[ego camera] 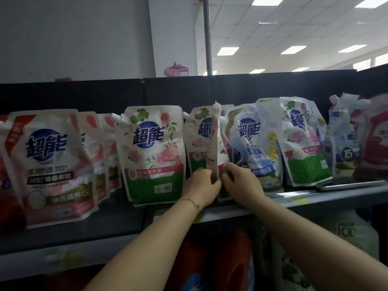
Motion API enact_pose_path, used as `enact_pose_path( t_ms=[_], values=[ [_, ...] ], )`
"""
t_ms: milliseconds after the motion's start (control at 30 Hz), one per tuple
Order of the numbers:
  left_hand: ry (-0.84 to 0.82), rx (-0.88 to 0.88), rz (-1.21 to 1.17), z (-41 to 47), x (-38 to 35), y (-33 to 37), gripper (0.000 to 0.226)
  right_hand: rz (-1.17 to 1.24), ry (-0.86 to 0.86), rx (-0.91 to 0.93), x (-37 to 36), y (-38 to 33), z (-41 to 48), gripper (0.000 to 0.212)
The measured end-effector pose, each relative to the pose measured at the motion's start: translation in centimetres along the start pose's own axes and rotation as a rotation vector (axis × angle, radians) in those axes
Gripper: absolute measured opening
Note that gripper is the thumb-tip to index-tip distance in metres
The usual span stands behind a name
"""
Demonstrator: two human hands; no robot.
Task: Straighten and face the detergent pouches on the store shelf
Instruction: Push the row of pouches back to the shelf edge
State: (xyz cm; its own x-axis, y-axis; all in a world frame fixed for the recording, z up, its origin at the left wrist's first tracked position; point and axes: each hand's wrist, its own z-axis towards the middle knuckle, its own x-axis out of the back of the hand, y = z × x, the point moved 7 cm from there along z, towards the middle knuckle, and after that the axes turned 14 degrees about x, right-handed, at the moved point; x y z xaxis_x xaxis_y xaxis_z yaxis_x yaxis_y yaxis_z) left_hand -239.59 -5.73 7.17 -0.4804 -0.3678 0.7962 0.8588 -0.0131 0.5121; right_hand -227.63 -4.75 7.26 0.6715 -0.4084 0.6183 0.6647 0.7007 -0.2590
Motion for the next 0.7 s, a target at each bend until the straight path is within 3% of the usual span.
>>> enact_pose_path(
  t_ms=[233,467,700],
  values=[
    [0.115,-0.055,-0.235,0.3,-0.9,-1.6,0.019,0.111,-0.02,0.053,-1.0,0.5,-0.1,0.008],
    [0.167,0.256,-0.507,1.6,0.0,-5.2,0.014,-0.017,-0.175,0.062,-1.8,0.9,1.3,0.009],
    [0.236,0.285,-0.533,1.7,0.0,-5.5,0.015,-0.039,-0.089,0.064,-2.4,1.3,1.9,0.009]
  ],
)
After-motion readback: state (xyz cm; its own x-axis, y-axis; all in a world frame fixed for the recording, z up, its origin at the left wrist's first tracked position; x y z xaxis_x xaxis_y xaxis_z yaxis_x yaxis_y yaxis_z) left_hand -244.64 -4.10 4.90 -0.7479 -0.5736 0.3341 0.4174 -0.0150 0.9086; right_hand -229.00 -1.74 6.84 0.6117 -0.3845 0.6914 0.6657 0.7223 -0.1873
